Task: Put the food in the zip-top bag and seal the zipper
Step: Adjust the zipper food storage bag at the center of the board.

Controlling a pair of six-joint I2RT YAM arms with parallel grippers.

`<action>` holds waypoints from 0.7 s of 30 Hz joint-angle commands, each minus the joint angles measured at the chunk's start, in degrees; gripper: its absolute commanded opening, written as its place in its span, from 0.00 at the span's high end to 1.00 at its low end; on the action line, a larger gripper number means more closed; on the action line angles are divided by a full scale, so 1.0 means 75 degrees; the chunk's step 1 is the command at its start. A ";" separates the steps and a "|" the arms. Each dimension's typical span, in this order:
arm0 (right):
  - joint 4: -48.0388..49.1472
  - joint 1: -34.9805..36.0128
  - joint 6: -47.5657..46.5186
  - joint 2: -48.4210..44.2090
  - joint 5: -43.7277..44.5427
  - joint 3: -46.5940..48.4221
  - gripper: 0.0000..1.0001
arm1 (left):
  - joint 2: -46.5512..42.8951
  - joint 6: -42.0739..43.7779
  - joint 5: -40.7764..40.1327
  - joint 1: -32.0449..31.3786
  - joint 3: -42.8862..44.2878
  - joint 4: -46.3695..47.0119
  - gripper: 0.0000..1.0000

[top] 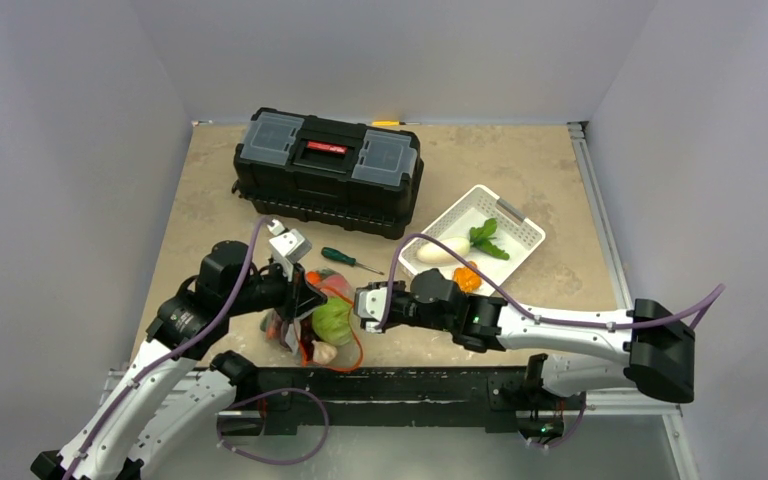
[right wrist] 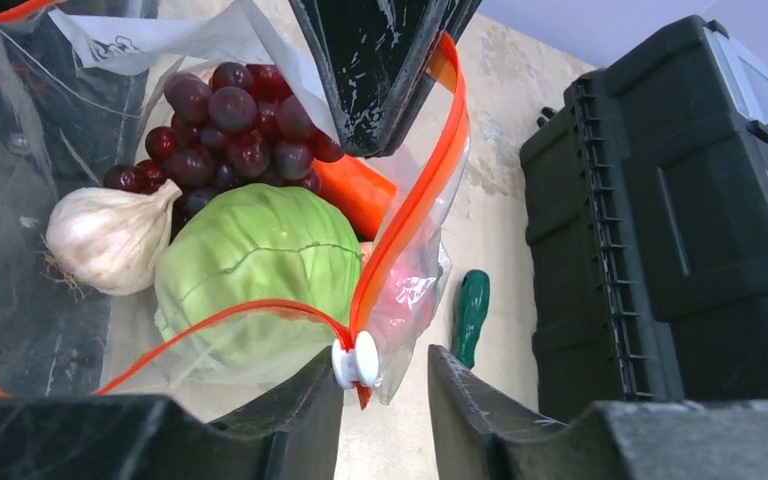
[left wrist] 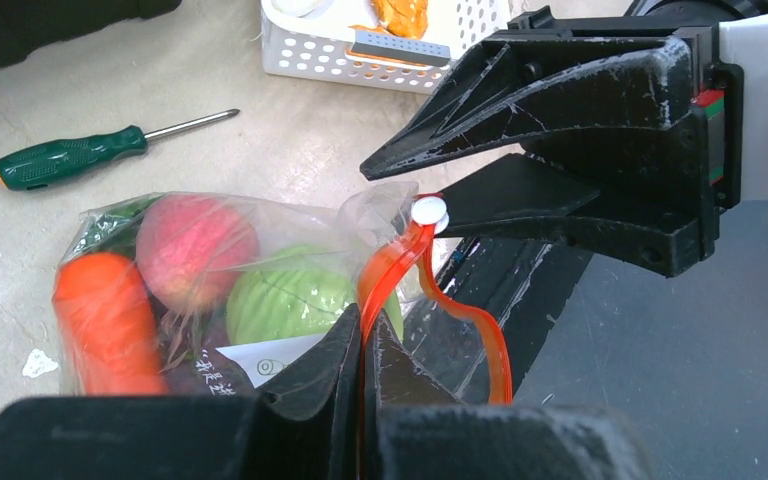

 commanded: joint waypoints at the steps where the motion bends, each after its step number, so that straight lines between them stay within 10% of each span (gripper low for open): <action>1: 0.0741 0.0150 -0.0064 -0.0226 0.0491 0.0027 0.69 | -0.0065 0.0108 -0.0009 -0.0012 0.0109 0.0396 1.00; 6: 0.0551 0.0162 0.0518 -0.0553 0.0159 0.0258 1.00 | -0.0055 0.0128 0.0019 -0.0013 0.0129 0.0384 1.00; 13: 0.0004 0.0131 0.3729 -0.0327 0.0254 0.1413 1.00 | 0.0228 0.0107 -0.0057 -0.0019 0.0648 -0.0073 0.95; 21: -0.2633 0.0066 0.5501 0.0227 0.0191 0.3438 1.00 | 0.0704 0.0550 -0.1361 -0.0011 0.2401 -0.0879 0.57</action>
